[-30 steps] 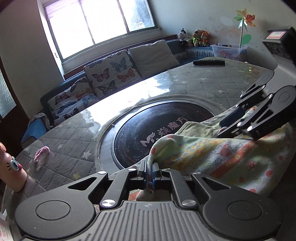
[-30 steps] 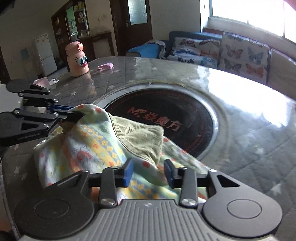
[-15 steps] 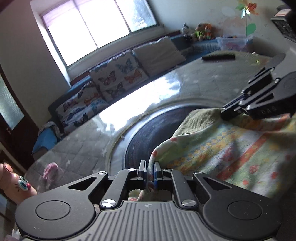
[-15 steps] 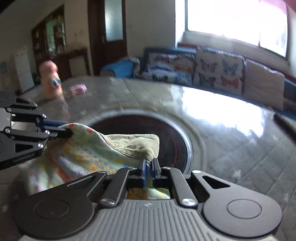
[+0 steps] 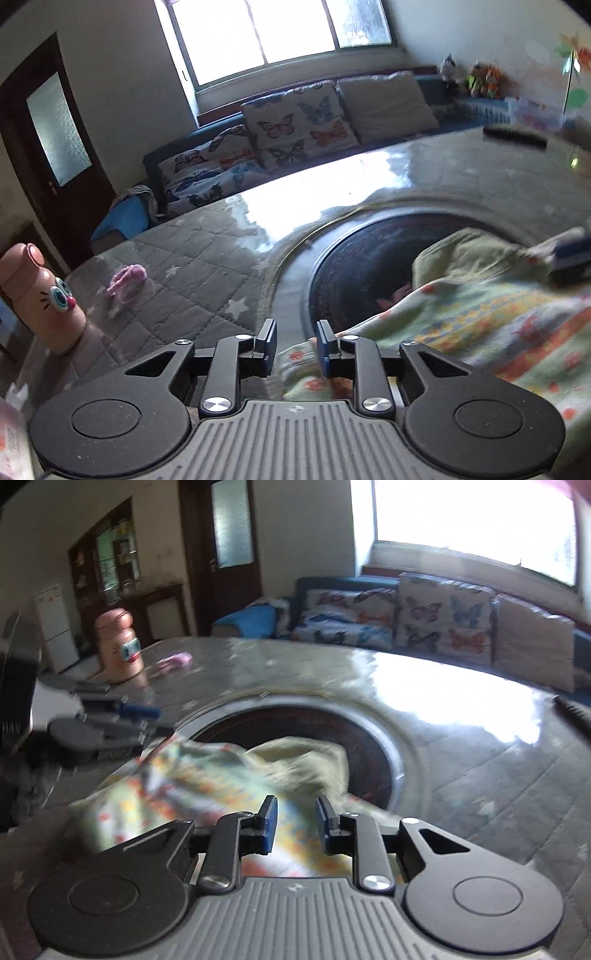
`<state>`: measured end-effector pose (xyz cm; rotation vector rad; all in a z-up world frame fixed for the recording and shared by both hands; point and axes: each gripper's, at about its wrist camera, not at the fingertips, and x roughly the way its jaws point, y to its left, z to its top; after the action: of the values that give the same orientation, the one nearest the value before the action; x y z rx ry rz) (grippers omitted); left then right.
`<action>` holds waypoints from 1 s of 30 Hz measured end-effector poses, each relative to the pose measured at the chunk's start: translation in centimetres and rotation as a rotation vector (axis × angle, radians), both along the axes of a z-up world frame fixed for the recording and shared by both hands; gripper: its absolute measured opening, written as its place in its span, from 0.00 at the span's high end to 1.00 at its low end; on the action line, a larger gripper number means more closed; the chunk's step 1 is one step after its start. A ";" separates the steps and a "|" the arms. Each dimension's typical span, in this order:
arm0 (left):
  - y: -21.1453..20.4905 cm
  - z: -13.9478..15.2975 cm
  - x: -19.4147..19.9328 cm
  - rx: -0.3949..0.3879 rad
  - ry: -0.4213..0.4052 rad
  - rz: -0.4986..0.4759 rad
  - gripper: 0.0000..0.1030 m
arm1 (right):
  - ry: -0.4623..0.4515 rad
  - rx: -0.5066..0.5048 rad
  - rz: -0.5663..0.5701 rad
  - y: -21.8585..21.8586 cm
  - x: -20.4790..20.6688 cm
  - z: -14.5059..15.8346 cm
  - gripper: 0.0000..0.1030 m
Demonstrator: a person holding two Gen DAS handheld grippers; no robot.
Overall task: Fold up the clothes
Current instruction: 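Lower the folded shirt onto the table and open both grippers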
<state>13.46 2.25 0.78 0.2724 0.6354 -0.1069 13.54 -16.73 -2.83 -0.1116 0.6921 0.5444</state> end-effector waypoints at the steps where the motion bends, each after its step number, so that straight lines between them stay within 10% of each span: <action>1: -0.5 0.4 -0.5 -0.023 -0.002 -0.030 0.81 | 0.007 -0.003 0.000 0.3 0.3 -0.2 0.79; 10: -5.8 0.1 0.6 -0.082 0.063 -0.208 0.80 | 0.096 0.000 -0.047 1.5 3.7 -2.0 0.79; 30: -4.3 -0.8 -0.7 -0.134 0.044 -0.109 0.79 | 0.013 0.042 -0.007 -1.6 -4.5 -0.8 0.73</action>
<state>12.74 -2.03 0.00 0.1760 0.6538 -0.2596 9.09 -18.33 -3.64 -0.0667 0.6929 0.5529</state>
